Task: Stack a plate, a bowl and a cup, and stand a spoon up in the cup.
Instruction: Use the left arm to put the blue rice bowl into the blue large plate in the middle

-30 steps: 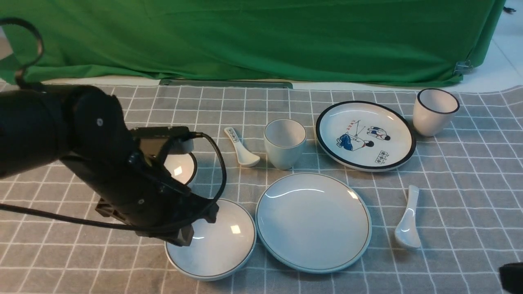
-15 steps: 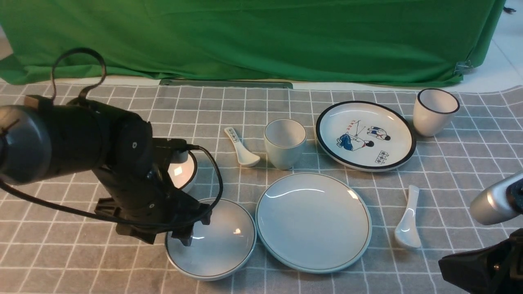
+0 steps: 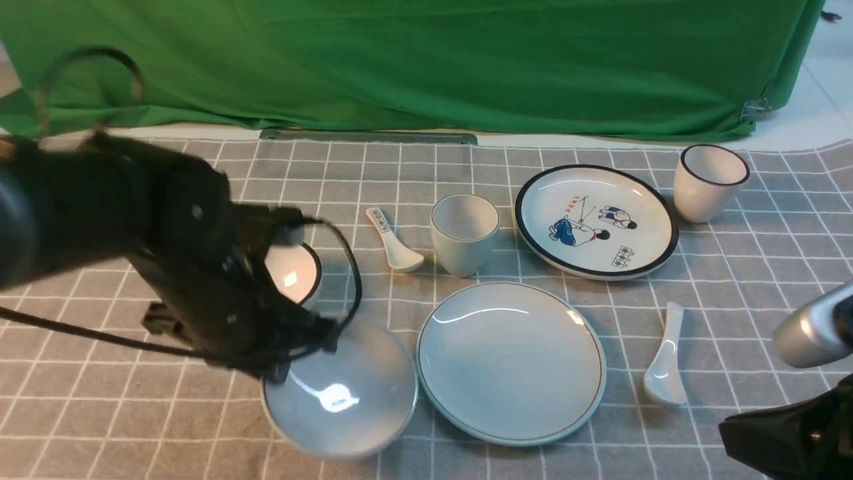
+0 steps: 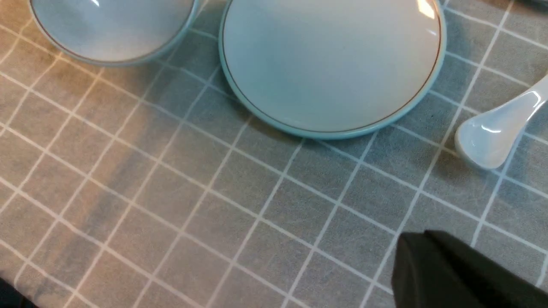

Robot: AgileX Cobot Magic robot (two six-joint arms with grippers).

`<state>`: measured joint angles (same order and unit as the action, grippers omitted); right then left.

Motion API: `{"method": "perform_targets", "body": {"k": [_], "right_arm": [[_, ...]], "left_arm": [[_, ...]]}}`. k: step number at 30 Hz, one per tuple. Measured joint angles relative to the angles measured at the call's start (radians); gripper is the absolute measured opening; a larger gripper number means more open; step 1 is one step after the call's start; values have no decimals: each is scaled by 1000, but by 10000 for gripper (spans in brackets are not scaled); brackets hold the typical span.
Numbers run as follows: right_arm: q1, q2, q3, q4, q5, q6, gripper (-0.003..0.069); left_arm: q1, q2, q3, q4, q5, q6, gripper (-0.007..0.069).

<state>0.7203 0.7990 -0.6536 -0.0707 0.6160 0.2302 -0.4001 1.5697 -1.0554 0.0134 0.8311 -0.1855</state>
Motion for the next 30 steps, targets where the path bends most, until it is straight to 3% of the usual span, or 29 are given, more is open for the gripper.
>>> {"method": "perform_targets", "body": {"k": [7, 14, 20, 30], "right_arm": [[-115, -19, -88, -184, 227, 75, 22], [-199, -23, -126, -220, 318, 73, 22], [-200, -23, -128, -217, 340, 68, 22], [-200, -23, -129, -216, 337, 67, 22]], "left_arm": [[-32, 27, -160, -273, -21, 204, 22], [-149, 258, -287, -279, -58, 201, 22], [-158, 404, -405, -270, -35, 186, 22], [-158, 456, -425, -269, -33, 186, 22]]}}
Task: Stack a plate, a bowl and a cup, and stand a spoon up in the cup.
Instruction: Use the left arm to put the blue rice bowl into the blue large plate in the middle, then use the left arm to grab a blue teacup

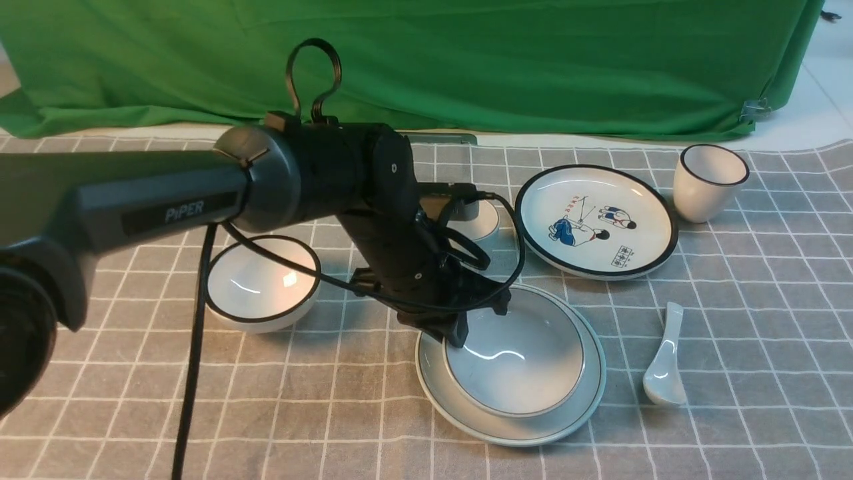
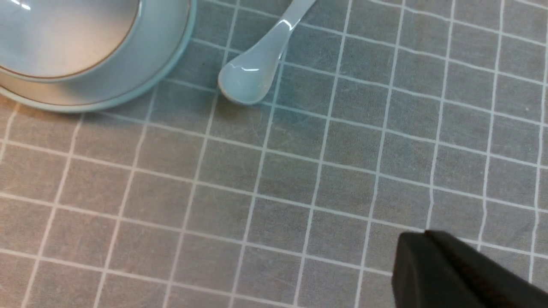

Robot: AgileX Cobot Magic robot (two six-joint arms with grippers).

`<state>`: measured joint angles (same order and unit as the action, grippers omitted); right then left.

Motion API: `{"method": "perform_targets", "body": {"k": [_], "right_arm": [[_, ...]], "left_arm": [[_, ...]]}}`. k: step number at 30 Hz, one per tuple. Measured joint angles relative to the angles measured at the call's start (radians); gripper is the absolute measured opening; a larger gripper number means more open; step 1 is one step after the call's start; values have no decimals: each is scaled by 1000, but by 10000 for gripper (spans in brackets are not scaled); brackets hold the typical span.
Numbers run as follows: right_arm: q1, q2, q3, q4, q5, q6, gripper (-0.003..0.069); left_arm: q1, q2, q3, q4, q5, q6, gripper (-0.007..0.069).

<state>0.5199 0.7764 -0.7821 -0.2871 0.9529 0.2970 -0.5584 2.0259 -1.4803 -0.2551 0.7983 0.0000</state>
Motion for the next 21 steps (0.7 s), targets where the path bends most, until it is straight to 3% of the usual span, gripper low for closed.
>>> {"method": "perform_targets", "body": {"k": [7, 12, 13, 14, 16, 21], "right_arm": [[0, 0, 0, 1, -5, -2, 22], [0, 0, 0, 4, -10, -4, 22], [0, 0, 0, 4, -17, -4, 22], [0, 0, 0, 4, -18, -4, 22], [0, 0, 0, 5, -27, -4, 22], [0, 0, 0, 7, -30, -7, 22]], "left_arm": [[0, 1, -2, 1, -6, -8, 82], [0, 3, -78, 22, 78, -32, 260], [0, 3, -132, 53, 134, -52, 332], [0, 3, -139, 58, 134, -57, 341], [0, 3, -247, 160, 198, -161, 433], [49, 9, -407, 264, 204, -292, 478]]}}
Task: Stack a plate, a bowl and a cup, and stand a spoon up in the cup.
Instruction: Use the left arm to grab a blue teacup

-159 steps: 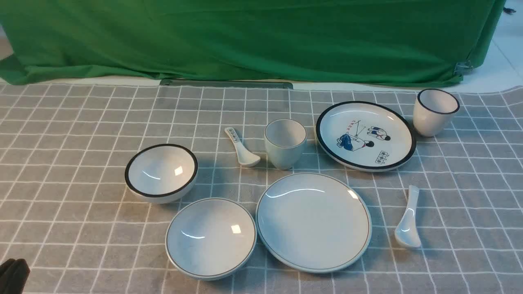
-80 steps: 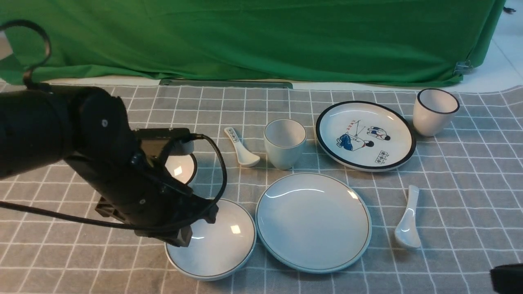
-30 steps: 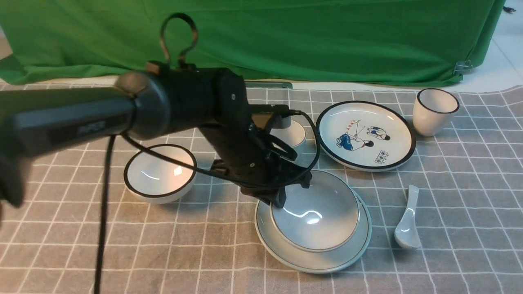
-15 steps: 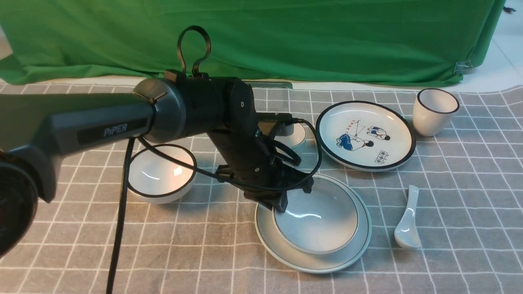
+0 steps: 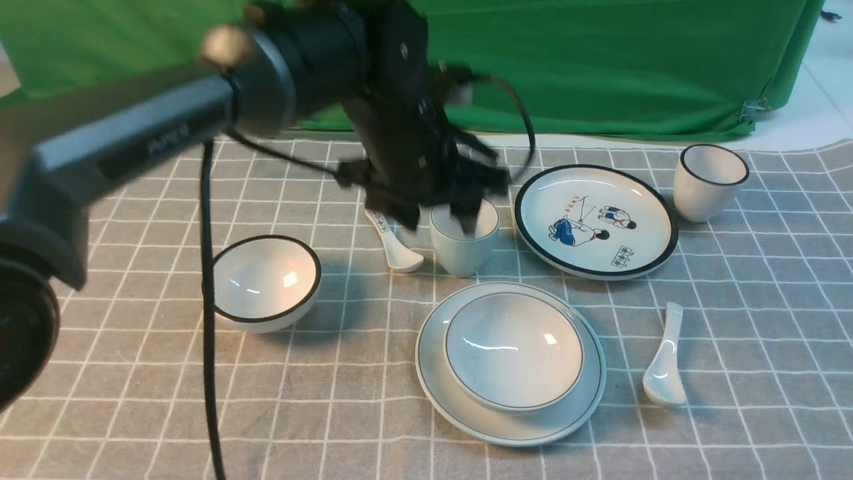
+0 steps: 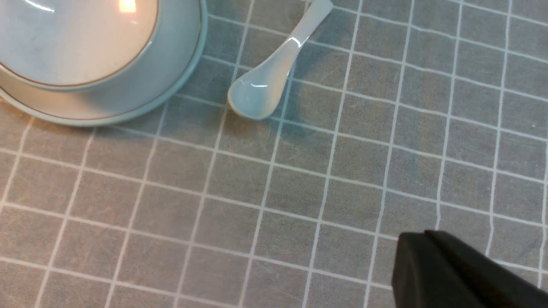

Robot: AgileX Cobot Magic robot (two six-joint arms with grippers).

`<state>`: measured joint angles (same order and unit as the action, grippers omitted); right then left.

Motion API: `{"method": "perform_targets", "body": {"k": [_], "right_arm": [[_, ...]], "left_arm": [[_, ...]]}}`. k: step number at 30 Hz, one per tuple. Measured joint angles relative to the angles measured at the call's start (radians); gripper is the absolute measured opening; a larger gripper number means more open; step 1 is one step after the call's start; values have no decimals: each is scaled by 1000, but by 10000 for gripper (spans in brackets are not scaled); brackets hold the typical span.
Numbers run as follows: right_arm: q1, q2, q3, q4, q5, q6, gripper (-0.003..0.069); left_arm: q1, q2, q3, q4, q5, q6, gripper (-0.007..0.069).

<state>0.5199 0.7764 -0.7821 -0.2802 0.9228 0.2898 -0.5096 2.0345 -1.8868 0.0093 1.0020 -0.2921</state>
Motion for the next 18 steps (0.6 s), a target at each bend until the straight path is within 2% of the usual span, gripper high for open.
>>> {"method": "perform_targets", "body": {"k": [5, 12, 18], "right_arm": [[0, 0, 0, 1, -7, -2, 22], [0, 0, 0, 1, -11, -15, 22], [0, 0, 0, 1, -14, -18, 22]], "left_arm": [[95, 65, -97, -114, -39, 35, 482], [103, 162, -102, -158, -58, 107, 482], [100, 225, -102, -150, -105, 115, 482]]}}
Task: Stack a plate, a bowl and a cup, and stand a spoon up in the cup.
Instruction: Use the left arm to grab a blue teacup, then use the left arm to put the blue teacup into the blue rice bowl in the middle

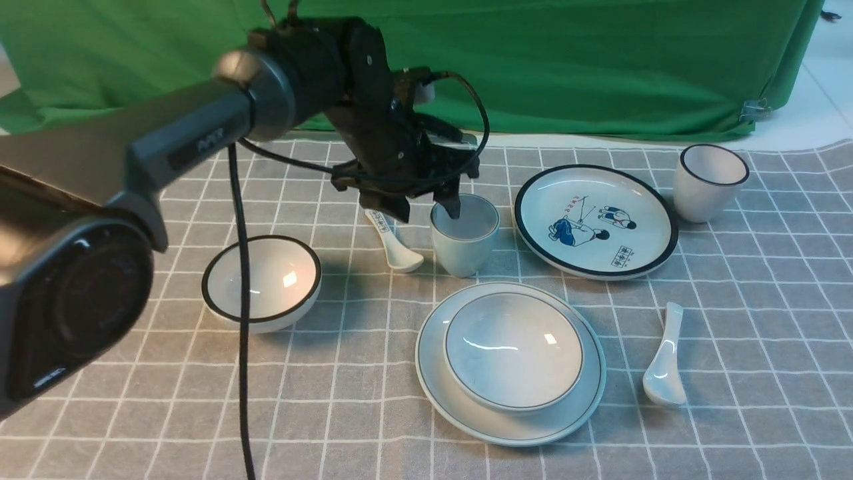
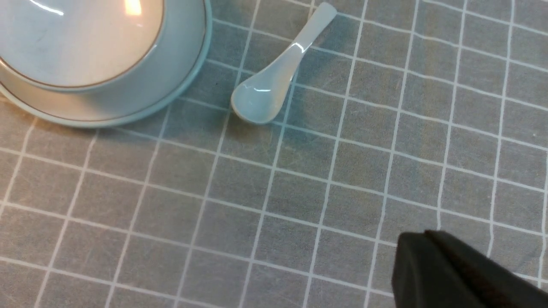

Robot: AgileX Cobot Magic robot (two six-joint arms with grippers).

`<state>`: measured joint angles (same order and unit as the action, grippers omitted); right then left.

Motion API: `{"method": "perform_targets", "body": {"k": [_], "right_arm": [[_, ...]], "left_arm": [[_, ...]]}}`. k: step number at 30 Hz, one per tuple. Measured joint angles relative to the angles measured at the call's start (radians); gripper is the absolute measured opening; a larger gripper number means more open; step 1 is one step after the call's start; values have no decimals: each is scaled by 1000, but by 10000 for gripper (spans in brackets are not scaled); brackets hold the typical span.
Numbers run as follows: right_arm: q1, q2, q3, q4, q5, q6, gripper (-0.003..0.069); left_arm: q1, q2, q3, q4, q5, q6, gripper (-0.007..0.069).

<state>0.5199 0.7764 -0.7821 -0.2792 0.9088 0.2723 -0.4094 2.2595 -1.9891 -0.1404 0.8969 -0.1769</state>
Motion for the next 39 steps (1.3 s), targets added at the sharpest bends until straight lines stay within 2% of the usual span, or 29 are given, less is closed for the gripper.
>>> {"method": "perform_targets", "body": {"k": [2, 5, 6, 7, 9, 11, 12, 16, 19, 21, 25, 30, 39], "right_arm": [[0, 0, 0, 0, -2, -1, 22], [0, 0, 0, 0, -8, -1, 22], [0, 0, 0, 0, -13, -1, 22], [0, 0, 0, 0, -13, -1, 22], [0, 0, 0, 0, -14, -1, 22], [0, 0, 0, 0, -19, -1, 22], [0, 0, 0, 0, -20, -1, 22], [0, 0, 0, 0, -28, -1, 22], [0, 0, 0, 0, -30, -1, 25], [0, 0, 0, 0, -34, -1, 26], [0, 0, 0, 0, -39, -2, 27], [0, 0, 0, 1, -40, -2, 29], [0, 0, 0, 1, -42, -2, 34]], "left_arm": [[0, 8, 0, -4, -20, 14, 474], [0, 22, 0, -17, -49, 34, 409], [0, 26, 0, -23, -50, 41, 303], [0, 26, 0, -23, -50, 43, 276], [-1, 22, 0, -19, -48, 56, 139], [-1, 10, -5, 11, -33, 72, 50], [-1, 2, -11, 31, -21, 74, 34], [-1, -74, -48, 67, 36, 75, 30], [-6, -152, -70, 15, 110, 126, 29], [-39, -201, -78, 3, 213, 177, 29], [-113, -196, -18, 1, 290, 193, 29], [-190, -167, 104, 10, 211, 202, 29], [-199, -127, 151, 37, 157, 196, 29]]}}
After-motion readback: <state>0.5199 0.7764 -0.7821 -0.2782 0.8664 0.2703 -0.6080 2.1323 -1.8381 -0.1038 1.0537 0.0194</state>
